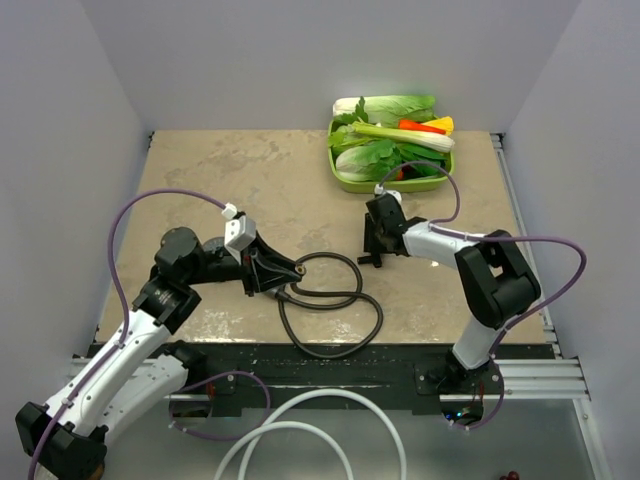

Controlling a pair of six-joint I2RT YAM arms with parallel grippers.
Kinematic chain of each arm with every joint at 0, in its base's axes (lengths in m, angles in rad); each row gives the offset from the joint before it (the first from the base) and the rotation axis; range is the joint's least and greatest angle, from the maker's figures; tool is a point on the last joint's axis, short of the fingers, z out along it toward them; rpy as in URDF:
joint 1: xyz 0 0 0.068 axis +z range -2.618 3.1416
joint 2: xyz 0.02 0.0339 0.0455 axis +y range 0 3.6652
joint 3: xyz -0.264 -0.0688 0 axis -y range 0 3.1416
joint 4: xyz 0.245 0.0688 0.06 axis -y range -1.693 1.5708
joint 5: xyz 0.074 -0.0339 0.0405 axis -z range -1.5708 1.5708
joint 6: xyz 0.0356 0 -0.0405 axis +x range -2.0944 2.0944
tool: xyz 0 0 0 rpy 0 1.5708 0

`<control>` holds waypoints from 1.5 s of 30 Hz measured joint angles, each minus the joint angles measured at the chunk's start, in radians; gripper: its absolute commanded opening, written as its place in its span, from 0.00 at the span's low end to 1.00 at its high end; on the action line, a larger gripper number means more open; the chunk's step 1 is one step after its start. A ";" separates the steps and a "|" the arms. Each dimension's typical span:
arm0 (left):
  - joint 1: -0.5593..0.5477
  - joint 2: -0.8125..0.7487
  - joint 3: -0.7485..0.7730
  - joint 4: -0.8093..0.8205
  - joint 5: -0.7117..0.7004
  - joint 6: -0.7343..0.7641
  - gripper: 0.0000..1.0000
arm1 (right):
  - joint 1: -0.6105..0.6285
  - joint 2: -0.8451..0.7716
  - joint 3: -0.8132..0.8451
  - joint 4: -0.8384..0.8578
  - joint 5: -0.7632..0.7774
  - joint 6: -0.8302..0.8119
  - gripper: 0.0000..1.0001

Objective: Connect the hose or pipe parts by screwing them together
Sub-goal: Pick up the pipeline from the center of the board.

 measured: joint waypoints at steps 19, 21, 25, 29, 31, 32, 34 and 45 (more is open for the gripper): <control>0.000 -0.085 -0.095 0.129 0.011 -0.059 0.00 | 0.007 0.022 0.041 -0.035 -0.026 -0.009 0.00; 0.000 -0.101 -0.115 0.153 0.011 -0.073 0.00 | 0.013 0.002 0.041 -0.044 -0.050 -0.023 0.00; 0.002 -0.132 -0.159 0.180 0.011 -0.100 0.00 | 0.021 -0.033 0.079 -0.083 -0.076 -0.065 0.00; 0.013 -0.144 -0.170 0.196 0.011 -0.113 0.00 | 0.023 -0.018 0.145 -0.097 -0.080 -0.109 0.00; 0.016 -0.150 -0.170 0.200 0.011 -0.113 0.00 | 0.023 -0.003 0.155 -0.096 -0.080 -0.123 0.00; 0.018 -0.151 -0.170 0.201 0.011 -0.113 0.00 | 0.023 0.007 0.155 -0.095 -0.080 -0.130 0.00; 0.020 -0.155 -0.170 0.204 0.011 -0.113 0.00 | 0.023 0.035 0.155 -0.097 -0.080 -0.138 0.00; 0.031 -0.165 -0.170 0.210 0.011 -0.115 0.00 | 0.060 0.183 0.263 -0.129 -0.006 -0.161 0.55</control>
